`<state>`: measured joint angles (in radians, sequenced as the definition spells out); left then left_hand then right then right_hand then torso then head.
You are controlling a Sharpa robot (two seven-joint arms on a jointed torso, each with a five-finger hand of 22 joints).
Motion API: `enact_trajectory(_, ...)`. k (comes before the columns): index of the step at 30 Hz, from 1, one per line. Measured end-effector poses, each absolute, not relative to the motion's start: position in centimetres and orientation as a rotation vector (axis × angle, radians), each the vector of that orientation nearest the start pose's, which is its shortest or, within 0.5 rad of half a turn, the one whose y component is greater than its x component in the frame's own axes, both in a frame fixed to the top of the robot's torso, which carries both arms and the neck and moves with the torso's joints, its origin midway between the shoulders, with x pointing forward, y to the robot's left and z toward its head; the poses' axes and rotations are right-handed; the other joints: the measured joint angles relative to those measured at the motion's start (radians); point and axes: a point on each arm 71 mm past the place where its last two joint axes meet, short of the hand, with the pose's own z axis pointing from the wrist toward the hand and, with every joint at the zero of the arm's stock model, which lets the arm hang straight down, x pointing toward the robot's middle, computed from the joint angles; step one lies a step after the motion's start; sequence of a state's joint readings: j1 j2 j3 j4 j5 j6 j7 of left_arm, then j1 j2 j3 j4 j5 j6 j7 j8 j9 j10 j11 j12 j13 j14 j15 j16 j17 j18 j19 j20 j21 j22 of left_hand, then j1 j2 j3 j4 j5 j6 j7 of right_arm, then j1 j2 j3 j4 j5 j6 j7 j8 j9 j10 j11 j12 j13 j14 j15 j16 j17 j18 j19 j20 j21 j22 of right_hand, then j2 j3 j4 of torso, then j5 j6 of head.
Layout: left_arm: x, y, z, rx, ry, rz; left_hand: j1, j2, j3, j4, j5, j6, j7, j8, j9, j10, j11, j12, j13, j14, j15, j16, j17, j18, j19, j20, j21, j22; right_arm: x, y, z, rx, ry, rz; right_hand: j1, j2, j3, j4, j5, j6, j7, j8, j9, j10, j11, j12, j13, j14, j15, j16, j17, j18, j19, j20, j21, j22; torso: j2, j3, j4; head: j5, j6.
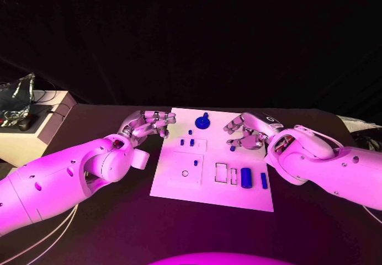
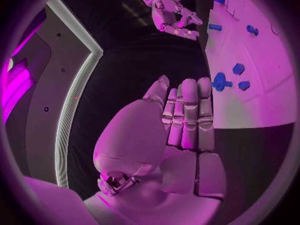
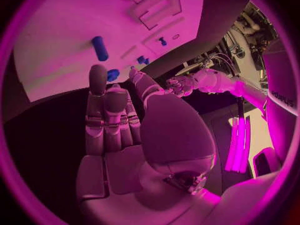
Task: Assemble the parts on the task board
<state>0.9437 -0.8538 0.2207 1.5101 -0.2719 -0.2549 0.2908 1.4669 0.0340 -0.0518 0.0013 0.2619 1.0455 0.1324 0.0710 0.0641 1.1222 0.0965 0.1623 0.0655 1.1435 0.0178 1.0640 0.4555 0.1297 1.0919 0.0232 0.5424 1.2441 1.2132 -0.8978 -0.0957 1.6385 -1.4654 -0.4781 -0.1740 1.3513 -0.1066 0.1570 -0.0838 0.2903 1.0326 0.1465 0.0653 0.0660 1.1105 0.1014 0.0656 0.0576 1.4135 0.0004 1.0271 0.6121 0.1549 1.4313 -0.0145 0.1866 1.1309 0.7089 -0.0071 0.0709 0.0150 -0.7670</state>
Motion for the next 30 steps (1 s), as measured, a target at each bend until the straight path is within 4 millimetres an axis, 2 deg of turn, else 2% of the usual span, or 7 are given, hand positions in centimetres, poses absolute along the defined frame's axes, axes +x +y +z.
enact_trajectory(3, 47.8, 22.0, -21.0, -1.046, 1.487, -1.513, 0.000, 0.000, 0.000, 0.000, 0.000, 0.000, 0.000, 0.000, 0.000, -0.002, -0.002, 0.000, 0.000, 0.000, 0.000, 0.000, 0.000, 0.000, 0.000, 0.000, 0.000, 0.000, 46.4, -20.8, -17.9, -0.078, 1.596, 0.622, 0.000, 0.000, -0.004, 0.001, 0.000, -0.004, -0.004, 0.000, 0.000, -0.007, 0.000, 0.000, 0.000, 0.000, 0.000, 0.000, 0.001, 0.000, 0.000, 0.000, 0.000, 0.001, 0.000, 0.0004, -0.0002, -0.002, 0.001)
enact_trajectory(4, 47.8, 22.0, -21.0, -1.046, 1.487, -1.513, 0.000, 0.000, 0.000, 0.000, 0.000, 0.000, 0.000, 0.000, 0.000, -0.004, -0.004, 0.000, 0.000, 0.000, 0.000, 0.000, 0.000, 0.000, 0.000, 0.000, 0.000, 0.000, 46.5, -21.0, -17.9, -0.079, 1.609, 0.615, 0.000, 0.000, -0.007, 0.001, 0.000, -0.004, -0.003, 0.000, 0.000, -0.007, 0.000, 0.000, 0.000, 0.000, 0.000, 0.000, 0.002, 0.000, 0.000, 0.000, 0.000, 0.002, 0.000, 0.0006, -0.0002, -0.003, -0.002)
enact_trajectory(7, 47.8, 21.9, -21.0, -1.046, 1.489, -1.515, 0.000, 0.000, 0.000, 0.000, 0.000, 0.000, 0.000, 0.000, 0.000, -0.006, -0.001, 0.000, 0.000, 0.000, 0.000, 0.000, 0.000, 0.000, 0.000, 0.000, -0.004, 0.001, 46.7, -21.2, -18.1, -0.087, 1.636, 0.599, 0.000, 0.000, -0.008, 0.000, 0.000, 0.000, -0.008, 0.000, 0.000, -0.007, 0.000, 0.000, 0.000, 0.000, 0.000, 0.000, 0.004, 0.006, 0.000, 0.000, 0.000, 0.002, 0.000, 0.0016, -0.0001, -0.005, -0.008)
enact_trajectory(14, 47.8, 21.8, -21.1, -1.045, 1.497, -1.523, 0.000, 0.000, 0.000, 0.000, 0.000, 0.000, 0.000, 0.000, 0.000, -0.011, 0.003, 0.000, 0.000, -0.004, 0.004, 0.000, 0.000, 0.000, -0.004, 0.004, -0.004, 0.002, 46.9, -21.2, -18.9, -0.132, 1.711, 0.563, 0.006, -0.006, -0.027, 0.008, 0.000, -0.007, -0.015, 0.000, 0.000, -0.011, -0.004, 0.000, 0.000, 0.000, 0.000, 0.000, 0.010, 0.009, 0.007, 0.000, -0.009, 0.004, 0.001, 0.0006, 0.0012, -0.006, -0.013)
enact_trajectory(19, 47.8, 21.8, -21.1, -1.044, 1.501, -1.526, 0.000, 0.000, 0.000, 0.000, 0.000, 0.000, 0.000, 0.000, 0.000, -0.011, 0.003, 0.000, 0.000, -0.004, 0.004, 0.000, 0.000, 0.000, -0.004, 0.004, -0.004, 0.002, 47.1, -21.0, -19.5, -0.166, 1.749, 0.538, 0.015, -0.015, -0.044, 0.024, -0.004, -0.007, -0.015, 0.000, 0.000, -0.016, 0.002, 0.000, 0.000, 0.000, 0.000, 0.000, 0.014, 0.009, 0.007, 0.000, -0.017, 0.004, 0.001, 0.0000, 0.0019, -0.007, -0.012)
enact_trajectory(25, 47.8, 21.8, -21.1, -1.044, 1.502, -1.528, 0.000, 0.000, 0.000, 0.000, 0.000, 0.000, 0.000, 0.000, 0.000, -0.011, 0.003, 0.000, 0.000, -0.004, 0.004, 0.000, 0.000, 0.000, -0.004, 0.004, -0.004, 0.002, 47.4, -20.3, -20.0, -0.195, 1.768, 0.524, 0.018, -0.012, -0.044, 0.024, -0.004, -0.002, -0.020, 0.000, 0.000, -0.016, 0.002, 0.000, 0.000, 0.000, 0.000, 0.000, 0.015, 0.009, 0.007, 0.000, -0.017, 0.004, 0.001, -0.0001, 0.0019, -0.009, -0.010)
enact_trajectory(30, 47.8, 21.8, -21.1, -1.043, 1.502, -1.529, 0.000, 0.000, 0.000, 0.000, 0.000, 0.000, 0.000, 0.000, 0.000, -0.012, 0.002, 0.000, 0.000, -0.004, 0.004, 0.000, 0.000, 0.000, -0.004, 0.004, -0.004, 0.002, 47.4, -19.9, -20.4, -0.210, 1.775, 0.519, 0.020, -0.010, -0.021, 0.013, -0.004, 0.004, -0.021, 0.000, 0.000, -0.016, 0.002, 0.000, 0.000, 0.000, 0.000, 0.000, 0.017, 0.008, 0.011, -0.003, -0.017, 0.012, 0.001, 0.0000, 0.0019, -0.009, -0.008)
